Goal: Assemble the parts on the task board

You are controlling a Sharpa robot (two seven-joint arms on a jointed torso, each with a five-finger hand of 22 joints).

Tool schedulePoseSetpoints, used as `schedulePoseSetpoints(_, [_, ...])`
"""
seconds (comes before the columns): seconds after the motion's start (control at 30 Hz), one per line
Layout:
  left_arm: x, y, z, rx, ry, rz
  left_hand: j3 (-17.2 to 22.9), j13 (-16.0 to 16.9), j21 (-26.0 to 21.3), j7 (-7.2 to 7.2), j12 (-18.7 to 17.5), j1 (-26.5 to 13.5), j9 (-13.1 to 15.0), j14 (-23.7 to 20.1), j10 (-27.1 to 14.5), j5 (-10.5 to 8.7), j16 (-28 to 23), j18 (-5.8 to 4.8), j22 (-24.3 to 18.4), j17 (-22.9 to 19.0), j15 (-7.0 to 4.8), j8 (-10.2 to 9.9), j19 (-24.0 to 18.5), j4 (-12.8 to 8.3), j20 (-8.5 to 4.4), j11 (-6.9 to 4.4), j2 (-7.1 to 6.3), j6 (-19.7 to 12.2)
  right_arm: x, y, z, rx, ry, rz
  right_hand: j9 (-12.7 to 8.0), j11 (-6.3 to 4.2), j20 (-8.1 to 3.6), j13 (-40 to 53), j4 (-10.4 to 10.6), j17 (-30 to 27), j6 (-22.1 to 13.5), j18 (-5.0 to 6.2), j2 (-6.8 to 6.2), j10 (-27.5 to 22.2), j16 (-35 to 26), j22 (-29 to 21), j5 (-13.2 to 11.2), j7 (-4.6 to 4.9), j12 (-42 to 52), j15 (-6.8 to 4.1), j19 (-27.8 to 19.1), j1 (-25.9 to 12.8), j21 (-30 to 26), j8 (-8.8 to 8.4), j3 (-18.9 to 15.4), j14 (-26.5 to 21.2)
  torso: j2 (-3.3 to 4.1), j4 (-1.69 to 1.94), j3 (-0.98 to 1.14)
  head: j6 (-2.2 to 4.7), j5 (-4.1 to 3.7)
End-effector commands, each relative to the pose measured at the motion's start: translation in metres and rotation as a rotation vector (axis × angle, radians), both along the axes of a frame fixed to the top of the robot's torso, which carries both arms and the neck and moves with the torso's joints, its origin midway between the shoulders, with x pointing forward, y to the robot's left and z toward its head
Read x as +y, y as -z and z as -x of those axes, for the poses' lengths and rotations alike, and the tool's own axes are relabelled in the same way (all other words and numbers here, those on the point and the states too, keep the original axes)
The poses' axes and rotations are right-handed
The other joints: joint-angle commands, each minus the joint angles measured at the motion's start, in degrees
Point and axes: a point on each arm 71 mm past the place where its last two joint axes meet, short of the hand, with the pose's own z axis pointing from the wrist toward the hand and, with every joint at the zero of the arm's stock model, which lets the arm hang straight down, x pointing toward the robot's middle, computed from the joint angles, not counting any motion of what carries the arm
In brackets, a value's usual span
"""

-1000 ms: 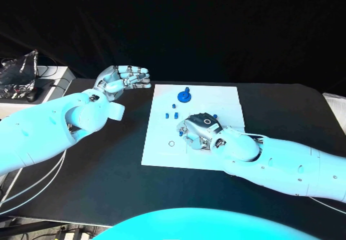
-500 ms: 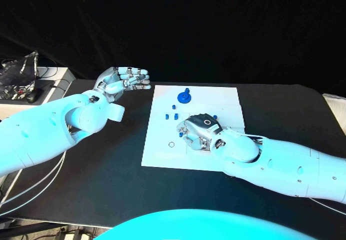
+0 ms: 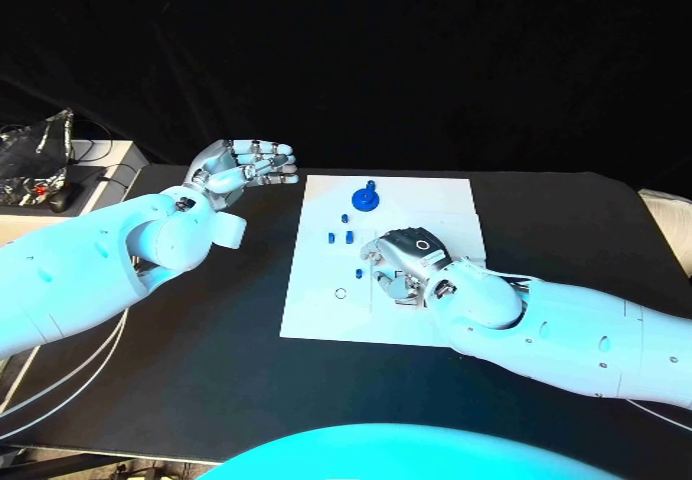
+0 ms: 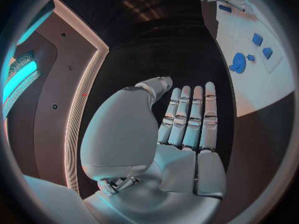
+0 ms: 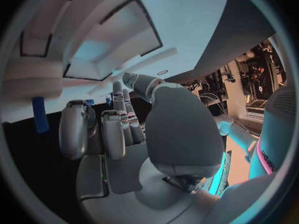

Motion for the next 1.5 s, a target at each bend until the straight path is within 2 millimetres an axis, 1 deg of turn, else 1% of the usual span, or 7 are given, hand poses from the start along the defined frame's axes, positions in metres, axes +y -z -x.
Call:
schedulePoseSetpoints(0.03, [-0.002,0.000,0.000,-0.002,0.013,0.012,0.0,0.0,-0.3,0.26,-0.2,0.6,-0.1,0.0,-0.4,0.15,-0.2,0.24,-0.1,0.0,0.55,0.2,0.3,-0.3,-0.09,0.13,0.05,0.2,-0.003,-0.009,0.000,-0.028,0.023,-0.037,-0.1,-0.15,0.34,-0.1,-0.3,3.3,0.0,0.71,-0.36,-0.1,-0.3,8.2,0.5,-0.02,0.2,0.31,1.6,0.1,-0.4,-0.11,-0.2,3.5,-0.04,-0.02,0.01,0.52,-0.48])
schedulePoseSetpoints(0.2, [-0.002,0.000,0.000,-0.003,0.013,0.014,0.0,0.0,-0.3,0.25,-0.2,0.6,-0.1,0.0,-0.5,0.14,-0.2,0.23,-0.1,0.1,0.56,0.2,0.3,-0.3,-0.09,0.13,0.04,0.2,-0.019,-0.029,-0.005,0.017,0.041,-0.066,-0.2,-0.29,0.27,-0.2,0.1,3.3,0.8,0.68,-0.67,0.7,-0.3,8.2,0.5,-0.05,0.3,0.20,1.7,-1.1,-0.3,0.18,-1.3,3.5,0.03,-0.03,0.01,1.51,-1.40])
schedulePoseSetpoints(0.4, [-0.001,0.000,0.000,-0.004,0.012,0.015,-0.1,0.0,-0.4,0.22,-0.1,0.5,-0.1,0.0,-0.4,0.10,-0.4,0.22,-0.2,0.1,0.57,0.1,0.4,-0.3,-0.06,0.12,-0.04,0.1,-0.046,-0.057,-0.025,0.081,0.063,-0.021,-0.7,-0.37,0.15,-0.5,-0.2,3.3,1.2,0.67,-0.59,0.1,-0.2,8.2,2.6,-0.20,0.2,0.18,1.8,-3.7,-0.4,0.13,-7.5,3.6,-0.03,-0.12,-0.06,2.01,-2.04])
schedulePoseSetpoints(0.63, [-0.001,0.001,0.000,-0.003,0.012,0.017,-0.1,0.0,-0.5,0.15,-0.1,0.4,-0.1,0.1,-0.2,0.09,-0.5,0.22,-0.3,0.1,0.57,0.1,0.4,-0.2,-0.05,0.06,-0.04,0.0,-0.071,-0.073,-0.047,0.113,0.091,0.068,-1.9,-0.35,0.20,-0.2,1.6,3.2,1.1,0.77,0.37,-2.0,-0.2,7.8,3.6,-1.79,0.2,0.15,1.8,-1.9,-1.3,-0.30,-17.0,3.5,0.07,0.08,-0.06,2.21,-2.53])
schedulePoseSetpoints(0.77, [-0.002,0.002,0.000,-0.001,0.013,0.017,-0.1,0.0,-0.5,0.15,-0.1,0.4,-0.1,0.1,-0.2,0.09,-0.5,0.22,-0.3,0.1,0.57,0.1,0.4,-0.2,-0.05,0.06,-0.04,0.0,-0.077,-0.073,-0.053,0.128,0.096,0.121,-3.1,-0.06,0.45,0.3,4.7,2.9,0.4,0.98,2.03,-3.9,-0.3,7.3,3.7,-2.89,0.9,0.42,1.6,1.9,-2.6,-0.91,-25.2,3.5,0.21,0.13,-0.01,2.08,-2.51])
schedulePoseSetpoints(1.1, [-0.001,0.003,0.000,0.001,0.011,0.016,-0.2,0.0,-0.6,0.12,0.0,0.3,-0.2,0.1,-0.1,0.09,-0.6,0.22,-0.4,0.1,0.55,0.1,0.5,-0.2,-0.04,0.03,-0.07,0.0,-0.078,-0.065,-0.058,0.172,0.090,0.219,-3.8,0.05,0.50,0.0,8.3,2.4,0.3,1.10,2.64,-5.3,-0.5,7.0,3.5,-3.59,2.5,0.50,1.5,4.9,-3.6,-1.01,-30.0,3.3,0.16,0.14,-0.03,1.53,-2.29])
schedulePoseSetpoints(1.5, [0.000,0.004,0.000,0.003,0.008,0.015,-0.2,0.0,-0.7,0.12,0.0,0.3,-0.2,0.1,-0.1,0.09,-0.6,0.23,-0.4,0.2,0.55,0.1,0.5,-0.2,-0.04,0.02,-0.06,0.0,-0.078,-0.064,-0.059,0.139,0.101,0.236,-4.2,-0.40,0.18,0.0,10.6,2.3,2.3,0.97,3.61,-4.0,-0.5,7.3,3.3,-3.04,4.2,0.11,1.9,8.0,-2.9,-0.24,-28.5,3.4,0.13,0.02,0.07,1.36,-2.15])
